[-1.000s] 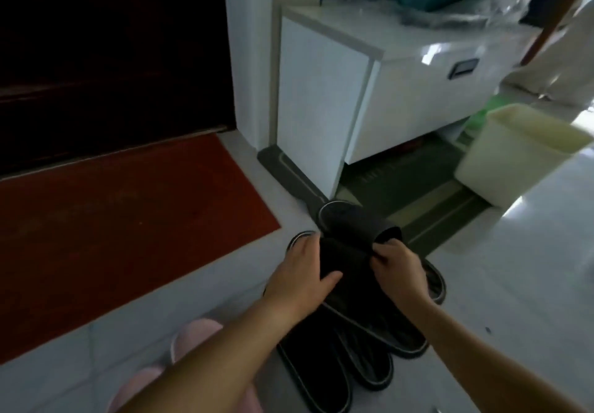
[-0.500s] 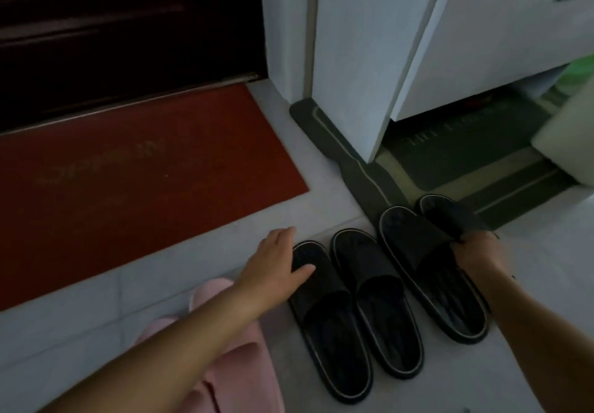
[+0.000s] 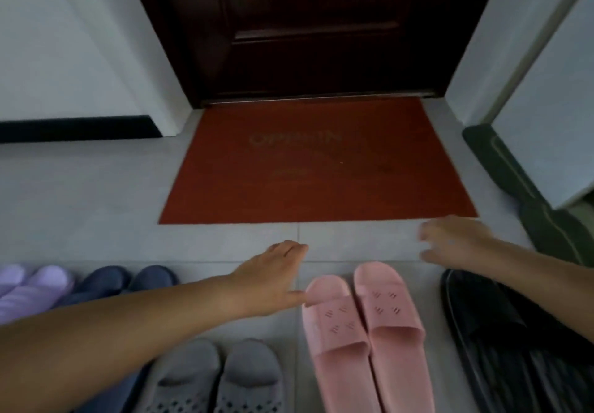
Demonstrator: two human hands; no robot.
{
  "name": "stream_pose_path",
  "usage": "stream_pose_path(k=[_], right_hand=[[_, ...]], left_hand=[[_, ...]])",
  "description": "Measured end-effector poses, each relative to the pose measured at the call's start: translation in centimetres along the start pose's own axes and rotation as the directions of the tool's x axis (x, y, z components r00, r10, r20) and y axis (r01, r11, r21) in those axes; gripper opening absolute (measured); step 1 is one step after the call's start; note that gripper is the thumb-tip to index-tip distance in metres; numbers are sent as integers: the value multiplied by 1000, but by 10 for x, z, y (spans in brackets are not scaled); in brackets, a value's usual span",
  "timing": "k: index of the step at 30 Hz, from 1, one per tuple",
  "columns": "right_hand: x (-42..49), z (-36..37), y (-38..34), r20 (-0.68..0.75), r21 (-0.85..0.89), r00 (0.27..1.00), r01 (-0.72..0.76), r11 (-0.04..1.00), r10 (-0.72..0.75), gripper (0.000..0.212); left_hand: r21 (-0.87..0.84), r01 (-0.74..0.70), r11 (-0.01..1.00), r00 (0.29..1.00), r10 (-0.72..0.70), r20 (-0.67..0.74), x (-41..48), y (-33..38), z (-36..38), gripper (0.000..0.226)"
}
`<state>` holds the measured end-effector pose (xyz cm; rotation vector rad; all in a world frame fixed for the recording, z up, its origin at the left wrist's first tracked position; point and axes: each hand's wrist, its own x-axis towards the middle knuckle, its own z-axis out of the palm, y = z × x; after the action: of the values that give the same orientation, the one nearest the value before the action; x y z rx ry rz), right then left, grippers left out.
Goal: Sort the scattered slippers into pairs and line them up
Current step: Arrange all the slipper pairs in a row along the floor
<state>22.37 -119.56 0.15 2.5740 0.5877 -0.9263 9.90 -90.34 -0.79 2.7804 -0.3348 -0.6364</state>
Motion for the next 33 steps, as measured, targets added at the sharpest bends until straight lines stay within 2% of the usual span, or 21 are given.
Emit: stream_pose_path(k=[1,4,6,8,13,14,15,16,17,18,19,20,21,23,26,33], right_hand=[[-12,-22,-54,-190,-10,982,-8,1000,6,32],[-16,-30,-137,-207,-58,946,242,969,-249,29],[-20,-28,-176,-166,-93,936,299,950,-310,28],[-30,-13,-220,-116,-56,910,394,918,-397,33],[-47,53,-283,127,216,853,475,853,-507,82],[-51,72,-293,68,158,839,526,836,-540,82],[-54,88,-304,-30,71,834,552,831,-551,68],[-59,93,-311,-66,17,845,532,846,-530,56],[-61,97,-315,-137,-36,849,510,860,-510,54],[-58,98,-318,-128,-38,846,517,855,-517,60],[-50,102,-318,-158,-9,840,525,851,-520,77],[-43,102,-314,-83,9,843,534,845,-532,95],[-36,101,-307,-113,10,838,538,843,-533,102],[-22,86,-297,-247,-10,820,531,847,-517,99],[2,55,-290,-285,17,828,508,861,-483,89],[39,43,-287,-229,64,877,446,893,-422,92]], left_hand=[[8,0,1000,1000,-1,17,-12,-14,0,82],[15,46,999,988,-48,144,-46,-58,8,89],[39,90,995,956,-98,277,-67,-82,20,97],[81,99,992,915,-123,385,-85,-102,38,104],[83,-9,997,842,-37,537,-133,-123,94,109],[113,-11,994,844,-52,534,-142,-121,106,115],[156,-10,988,857,-72,510,-149,-118,116,119],[187,-7,982,876,-84,475,-153,-116,124,119],[193,-3,981,892,-84,444,-155,-115,128,116],[175,4,984,904,-78,420,-155,-116,129,111],[150,11,989,917,-70,393,-151,-118,126,106],[126,21,992,931,-65,359,-148,-121,121,100],[108,31,994,947,-64,314,-144,-124,115,94],[90,41,995,978,-59,201,-133,-132,103,84],[62,52,997,994,-57,93,-108,-145,85,76],[26,136,990,974,-139,182,-70,-165,76,86]])
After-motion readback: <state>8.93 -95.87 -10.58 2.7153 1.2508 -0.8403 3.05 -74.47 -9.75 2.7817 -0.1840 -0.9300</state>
